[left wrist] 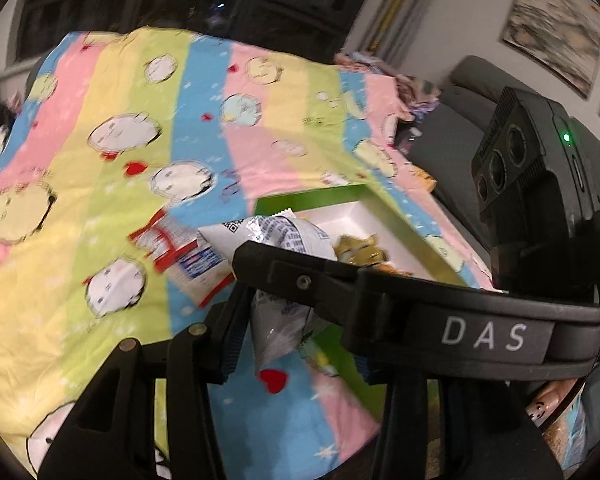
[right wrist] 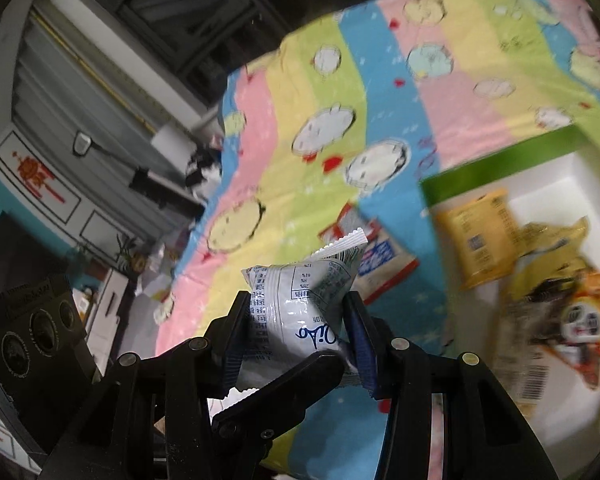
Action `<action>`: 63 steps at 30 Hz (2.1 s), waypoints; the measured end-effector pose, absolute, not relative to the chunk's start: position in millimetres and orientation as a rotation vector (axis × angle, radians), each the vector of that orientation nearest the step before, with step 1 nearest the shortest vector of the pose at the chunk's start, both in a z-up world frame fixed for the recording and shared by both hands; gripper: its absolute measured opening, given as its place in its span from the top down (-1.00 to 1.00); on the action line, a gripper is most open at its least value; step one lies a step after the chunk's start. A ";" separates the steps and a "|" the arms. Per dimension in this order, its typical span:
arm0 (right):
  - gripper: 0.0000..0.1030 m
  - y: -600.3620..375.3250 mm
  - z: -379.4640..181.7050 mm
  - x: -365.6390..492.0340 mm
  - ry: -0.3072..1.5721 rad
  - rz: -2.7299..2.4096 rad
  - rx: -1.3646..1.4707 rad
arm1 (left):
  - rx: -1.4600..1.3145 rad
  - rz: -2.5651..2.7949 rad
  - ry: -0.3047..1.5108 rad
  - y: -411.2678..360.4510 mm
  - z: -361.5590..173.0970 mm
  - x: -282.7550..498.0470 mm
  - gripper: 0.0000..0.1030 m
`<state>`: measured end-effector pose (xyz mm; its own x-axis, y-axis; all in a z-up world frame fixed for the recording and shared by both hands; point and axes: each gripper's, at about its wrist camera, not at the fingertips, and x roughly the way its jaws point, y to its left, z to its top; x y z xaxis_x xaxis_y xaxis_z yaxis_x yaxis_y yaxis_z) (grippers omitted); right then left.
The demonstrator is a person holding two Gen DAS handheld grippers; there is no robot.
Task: Organize snacks
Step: 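Carry the white bag with the right tool over the green box, then lower the white bag into the box and open the right tool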
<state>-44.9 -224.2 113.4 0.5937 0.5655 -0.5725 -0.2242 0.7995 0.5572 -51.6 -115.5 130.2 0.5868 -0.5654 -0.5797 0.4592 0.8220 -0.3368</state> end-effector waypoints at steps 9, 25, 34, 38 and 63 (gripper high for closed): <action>0.05 -282.5 120.0 -55.0 0.754 0.359 0.518 | -0.088 -0.709 0.733 -171.2 134.1 -40.6 0.16; 0.05 -336.7 91.4 -48.8 0.810 0.203 0.613 | -0.063 -0.830 0.855 -226.5 108.9 -16.9 0.16; 0.05 -346.0 70.0 -38.9 0.878 0.149 0.647 | -0.078 -0.830 0.923 -238.4 89.7 -9.7 0.16; 0.05 -348.6 66.7 -37.1 0.886 0.133 0.652 | -0.092 -0.832 0.937 -239.5 86.0 -6.9 0.16; -0.66 -313.6 138.5 -80.9 0.640 0.047 0.505 | -0.174 -0.597 0.772 -115.0 147.2 -44.3 -0.92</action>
<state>-80.9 -313.6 138.5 0.8054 0.1949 -0.5598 0.1108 0.8783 0.4651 -44.3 -115.0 147.2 0.5620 -0.5656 -0.6035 0.4419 0.8221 -0.3590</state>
